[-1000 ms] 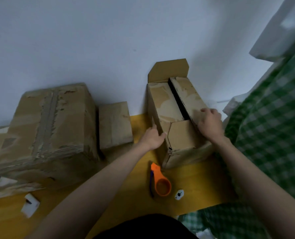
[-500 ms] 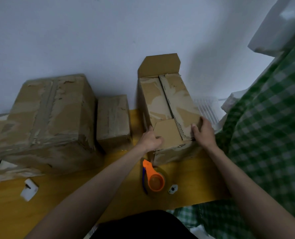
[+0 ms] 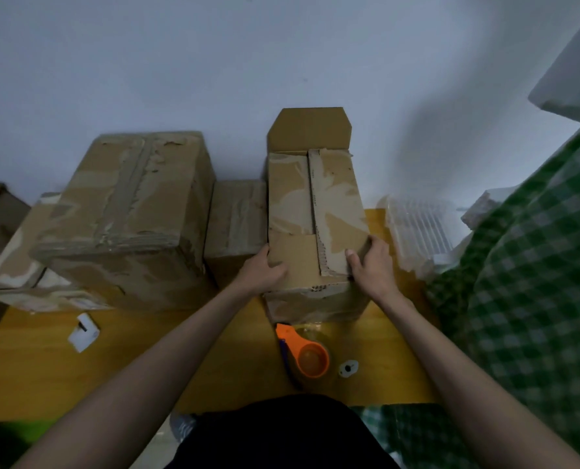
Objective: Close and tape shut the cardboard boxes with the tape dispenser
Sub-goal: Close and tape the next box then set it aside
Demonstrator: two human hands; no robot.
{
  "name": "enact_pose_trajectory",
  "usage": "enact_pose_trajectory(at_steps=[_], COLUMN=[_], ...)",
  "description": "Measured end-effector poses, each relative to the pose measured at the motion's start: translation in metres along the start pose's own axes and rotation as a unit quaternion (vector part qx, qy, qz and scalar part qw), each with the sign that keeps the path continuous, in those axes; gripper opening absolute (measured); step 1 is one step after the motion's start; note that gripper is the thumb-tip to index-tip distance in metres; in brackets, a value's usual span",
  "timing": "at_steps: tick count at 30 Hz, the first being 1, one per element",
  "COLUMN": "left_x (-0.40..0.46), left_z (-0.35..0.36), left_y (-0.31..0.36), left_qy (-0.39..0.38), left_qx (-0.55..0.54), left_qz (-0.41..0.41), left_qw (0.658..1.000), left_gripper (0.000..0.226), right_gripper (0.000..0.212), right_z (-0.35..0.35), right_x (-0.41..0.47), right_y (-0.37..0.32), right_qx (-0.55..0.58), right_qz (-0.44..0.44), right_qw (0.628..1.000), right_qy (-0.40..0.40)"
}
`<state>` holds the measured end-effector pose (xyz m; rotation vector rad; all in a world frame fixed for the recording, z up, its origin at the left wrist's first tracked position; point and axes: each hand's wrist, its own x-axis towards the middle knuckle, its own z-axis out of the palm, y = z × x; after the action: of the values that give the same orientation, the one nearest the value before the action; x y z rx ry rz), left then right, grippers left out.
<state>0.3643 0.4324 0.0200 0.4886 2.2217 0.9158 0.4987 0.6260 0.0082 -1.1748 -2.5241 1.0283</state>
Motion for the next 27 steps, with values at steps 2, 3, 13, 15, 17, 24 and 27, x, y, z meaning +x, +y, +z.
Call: enact_pose_trajectory(at_steps=[2, 3, 13, 15, 17, 24, 27], left_x=[-0.003, -0.005, -0.008, -0.004, 0.001, 0.007, 0.01], left_z=[-0.002, -0.002, -0.004, -0.004, -0.003, 0.0, -0.004], left_y=[-0.004, -0.005, 0.004, 0.008, 0.011, 0.038, 0.047], left_qy=[0.006, 0.008, 0.078, 0.06, 0.055, 0.062, 0.055], left_qx=[0.006, 0.009, 0.137, 0.171, 0.201, 0.154, 0.126], left_qz=[0.005, 0.008, 0.157, 0.176, 0.182, 0.171, 0.171], left_qw=[1.0, 1.0, 0.975, 0.968, 0.961, 0.971, 0.976], left_gripper=[0.07, 0.071, 0.071, 0.061, 0.056, 0.049, 0.044], right_gripper=[0.069, 0.069, 0.12, 0.101, 0.081, 0.056, 0.047], right_z=[0.003, 0.004, -0.017, -0.017, -0.022, -0.034, -0.038], right_x=[-0.002, -0.003, -0.027, -0.026, -0.023, -0.027, -0.033], right_y=[0.0, 0.001, 0.002, 0.001, 0.0, -0.01, -0.015], right_qx=[0.007, 0.012, -0.054, -0.066, -0.056, -0.077, -0.066], right_qz=[-0.004, -0.006, -0.139, -0.144, -0.14, -0.18, -0.2], right_qw=[1.0, 1.0, 0.986, 0.985, 0.987, 0.98, 0.978], right_qy=[-0.005, -0.008, -0.079, -0.069, -0.051, -0.02, 0.0])
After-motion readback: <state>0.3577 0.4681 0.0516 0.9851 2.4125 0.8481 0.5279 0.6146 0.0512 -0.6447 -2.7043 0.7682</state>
